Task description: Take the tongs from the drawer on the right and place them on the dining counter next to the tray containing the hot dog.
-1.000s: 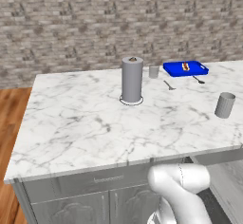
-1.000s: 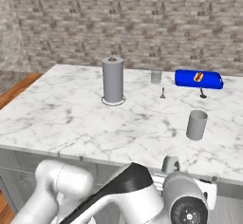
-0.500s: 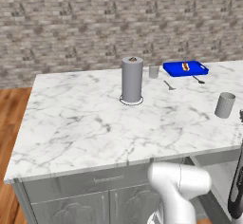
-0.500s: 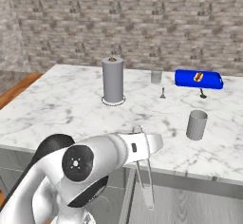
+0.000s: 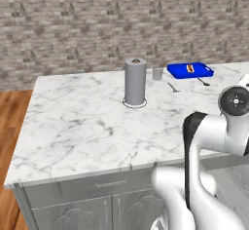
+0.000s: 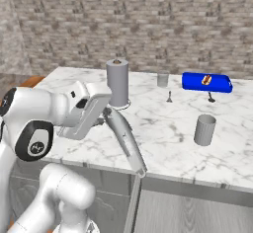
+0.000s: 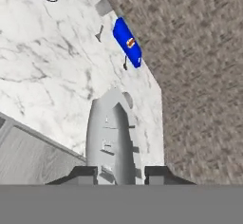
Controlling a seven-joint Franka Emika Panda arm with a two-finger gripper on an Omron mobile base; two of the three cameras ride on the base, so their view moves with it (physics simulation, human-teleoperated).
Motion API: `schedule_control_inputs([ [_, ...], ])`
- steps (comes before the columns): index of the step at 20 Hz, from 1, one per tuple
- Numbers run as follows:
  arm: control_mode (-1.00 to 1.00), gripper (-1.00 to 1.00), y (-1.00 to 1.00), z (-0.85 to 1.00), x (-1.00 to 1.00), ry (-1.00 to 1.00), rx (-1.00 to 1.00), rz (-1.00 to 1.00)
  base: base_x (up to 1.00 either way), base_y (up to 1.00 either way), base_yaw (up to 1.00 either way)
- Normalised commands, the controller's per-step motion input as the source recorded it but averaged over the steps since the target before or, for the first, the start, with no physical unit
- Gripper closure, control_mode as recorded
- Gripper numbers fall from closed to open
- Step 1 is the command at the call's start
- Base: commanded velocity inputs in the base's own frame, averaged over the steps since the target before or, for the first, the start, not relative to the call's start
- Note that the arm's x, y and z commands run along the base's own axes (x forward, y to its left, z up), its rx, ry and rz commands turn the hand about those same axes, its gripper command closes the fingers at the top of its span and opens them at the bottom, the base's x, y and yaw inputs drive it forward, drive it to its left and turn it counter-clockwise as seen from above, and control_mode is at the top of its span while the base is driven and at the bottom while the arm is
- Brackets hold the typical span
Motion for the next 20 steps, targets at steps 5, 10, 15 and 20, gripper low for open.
schedule_control_inputs([
  [5,-1.00,1.00,0.92,0.36,0.72,0.65,-0.42,0.00,0.00,0.00,0.00],
  [10,-1.00,1.00,0.00,0.00,0.00,0.05,0.00,0.00,0.00,0.00,0.00],
  [15,-1.00,1.00,0.00,0.00,0.00,0.00,0.00,0.00,0.00,0.00,0.00],
  [20,-1.00,1.00,0.00,0.00,0.00,0.00,0.00,0.00,0.00,0.00,0.00],
])
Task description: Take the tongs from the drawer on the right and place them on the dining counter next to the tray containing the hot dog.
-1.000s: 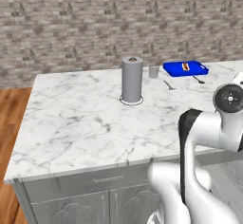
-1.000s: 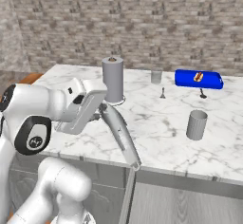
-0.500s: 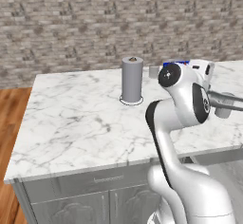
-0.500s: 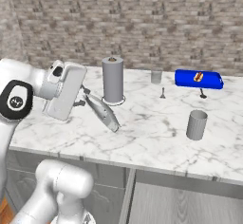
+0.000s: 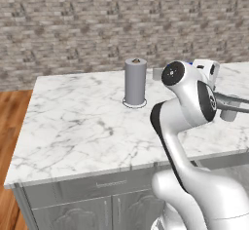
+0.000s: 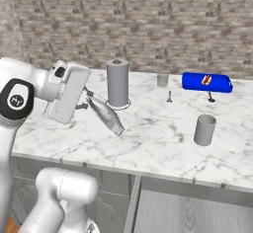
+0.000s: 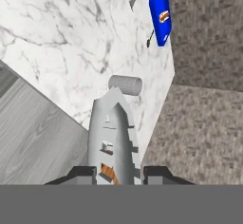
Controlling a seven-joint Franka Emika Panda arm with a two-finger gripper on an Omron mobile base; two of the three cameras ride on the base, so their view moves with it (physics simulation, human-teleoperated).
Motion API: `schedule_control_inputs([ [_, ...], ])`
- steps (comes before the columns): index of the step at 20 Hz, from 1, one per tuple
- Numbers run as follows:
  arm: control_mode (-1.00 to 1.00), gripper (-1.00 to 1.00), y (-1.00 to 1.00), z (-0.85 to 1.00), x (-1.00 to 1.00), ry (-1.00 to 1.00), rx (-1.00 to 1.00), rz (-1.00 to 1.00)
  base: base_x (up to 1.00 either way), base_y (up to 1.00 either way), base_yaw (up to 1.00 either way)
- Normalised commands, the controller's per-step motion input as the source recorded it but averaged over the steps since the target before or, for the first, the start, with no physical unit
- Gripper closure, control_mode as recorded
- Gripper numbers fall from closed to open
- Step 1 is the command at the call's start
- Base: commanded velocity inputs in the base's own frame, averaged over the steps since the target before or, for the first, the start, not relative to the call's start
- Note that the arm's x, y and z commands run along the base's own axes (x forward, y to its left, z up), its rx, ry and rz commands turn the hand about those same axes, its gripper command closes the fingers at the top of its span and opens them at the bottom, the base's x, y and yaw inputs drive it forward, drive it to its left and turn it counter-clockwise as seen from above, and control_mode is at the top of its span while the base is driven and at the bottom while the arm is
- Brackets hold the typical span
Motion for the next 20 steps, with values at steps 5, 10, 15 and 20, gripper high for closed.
schedule_control_inputs([
  [5,-1.00,1.00,0.00,0.00,0.00,0.00,0.00,0.00,0.00,0.00,0.00],
  [10,-1.00,1.00,-0.06,0.11,0.35,0.16,0.07,-0.07,0.00,0.00,0.00],
  [15,-1.00,1.00,-0.03,0.06,0.13,0.07,0.02,-0.01,0.00,0.00,0.00],
  [20,-1.00,1.00,0.00,0.00,0.00,0.00,0.00,0.00,0.00,0.00,0.00],
])
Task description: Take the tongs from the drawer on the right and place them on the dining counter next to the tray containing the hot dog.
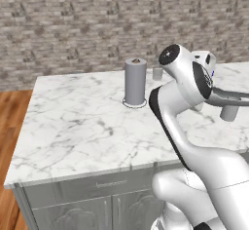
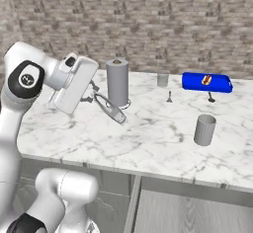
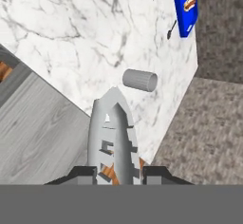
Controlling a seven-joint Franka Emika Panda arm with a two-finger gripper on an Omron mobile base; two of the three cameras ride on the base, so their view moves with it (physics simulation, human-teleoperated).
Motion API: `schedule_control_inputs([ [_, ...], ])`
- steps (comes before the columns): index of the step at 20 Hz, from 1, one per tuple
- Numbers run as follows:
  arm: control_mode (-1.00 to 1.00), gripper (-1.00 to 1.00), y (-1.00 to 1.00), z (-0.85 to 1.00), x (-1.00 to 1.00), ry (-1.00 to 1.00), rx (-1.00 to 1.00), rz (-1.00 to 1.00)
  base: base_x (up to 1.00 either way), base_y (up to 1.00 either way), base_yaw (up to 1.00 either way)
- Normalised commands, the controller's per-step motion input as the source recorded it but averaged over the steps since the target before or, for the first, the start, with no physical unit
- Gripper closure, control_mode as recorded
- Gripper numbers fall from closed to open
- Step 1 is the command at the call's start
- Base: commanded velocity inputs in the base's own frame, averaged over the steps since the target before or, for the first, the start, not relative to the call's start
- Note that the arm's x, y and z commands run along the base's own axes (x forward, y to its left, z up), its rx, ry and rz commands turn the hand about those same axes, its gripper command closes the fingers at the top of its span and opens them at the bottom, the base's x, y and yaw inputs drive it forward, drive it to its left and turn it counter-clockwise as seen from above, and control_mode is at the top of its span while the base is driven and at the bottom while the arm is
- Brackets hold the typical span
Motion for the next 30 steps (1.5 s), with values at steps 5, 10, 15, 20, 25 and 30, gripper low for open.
schedule_control_inputs([
  [5,-1.00,1.00,0.00,0.00,0.00,0.00,0.00,0.00,0.00,0.00,0.00],
  [10,-1.00,1.00,0.03,0.00,0.00,0.00,0.01,0.00,0.00,0.00,0.00],
  [15,1.00,1.00,0.04,0.00,0.00,0.00,0.05,0.00,-0.05,0.07,0.00],
  [20,1.00,1.00,0.00,0.00,0.00,0.00,0.00,0.00,-0.40,0.58,-0.23],
  [25,1.00,1.00,0.00,0.00,0.00,0.00,0.00,0.00,-0.75,0.99,-0.24],
  [30,1.00,1.00,0.00,0.00,0.00,0.00,0.00,0.00,-0.92,0.66,0.18],
])
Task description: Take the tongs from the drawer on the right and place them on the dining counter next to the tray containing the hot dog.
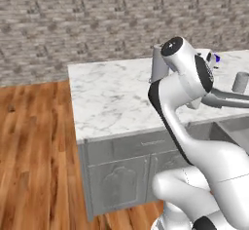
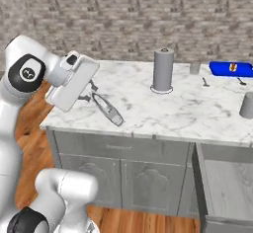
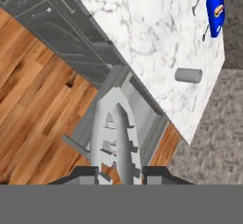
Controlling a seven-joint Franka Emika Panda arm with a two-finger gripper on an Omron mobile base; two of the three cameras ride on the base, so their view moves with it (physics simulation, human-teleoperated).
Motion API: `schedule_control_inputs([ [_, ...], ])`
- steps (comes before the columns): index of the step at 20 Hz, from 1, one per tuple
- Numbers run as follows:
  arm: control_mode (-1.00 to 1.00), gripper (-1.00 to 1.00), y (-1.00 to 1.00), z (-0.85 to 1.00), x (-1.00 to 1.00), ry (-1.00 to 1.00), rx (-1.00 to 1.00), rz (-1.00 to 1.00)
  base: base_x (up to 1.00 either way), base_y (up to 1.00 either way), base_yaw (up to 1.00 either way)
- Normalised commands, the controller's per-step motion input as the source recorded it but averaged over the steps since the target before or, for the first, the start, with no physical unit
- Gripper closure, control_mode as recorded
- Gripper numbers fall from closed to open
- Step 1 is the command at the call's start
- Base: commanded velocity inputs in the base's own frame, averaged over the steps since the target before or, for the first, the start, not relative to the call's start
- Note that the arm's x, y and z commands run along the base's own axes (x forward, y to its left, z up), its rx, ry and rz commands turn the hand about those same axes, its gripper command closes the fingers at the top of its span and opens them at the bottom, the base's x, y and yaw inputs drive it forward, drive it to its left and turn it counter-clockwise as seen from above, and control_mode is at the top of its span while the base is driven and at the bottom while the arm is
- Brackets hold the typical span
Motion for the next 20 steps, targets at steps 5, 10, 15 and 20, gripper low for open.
schedule_control_inputs([
  [5,1.00,1.00,0.00,0.00,0.00,0.00,0.00,0.00,-0.80,0.91,0.43],
  [10,1.00,1.00,0.00,0.00,0.00,0.00,0.00,0.00,-0.56,1.00,0.21],
  [15,1.00,1.00,0.00,0.00,0.00,0.00,0.00,0.00,-0.06,1.00,0.03],
  [20,1.00,1.00,0.00,0.00,0.00,0.00,0.00,0.00,0.21,1.00,0.00],
])
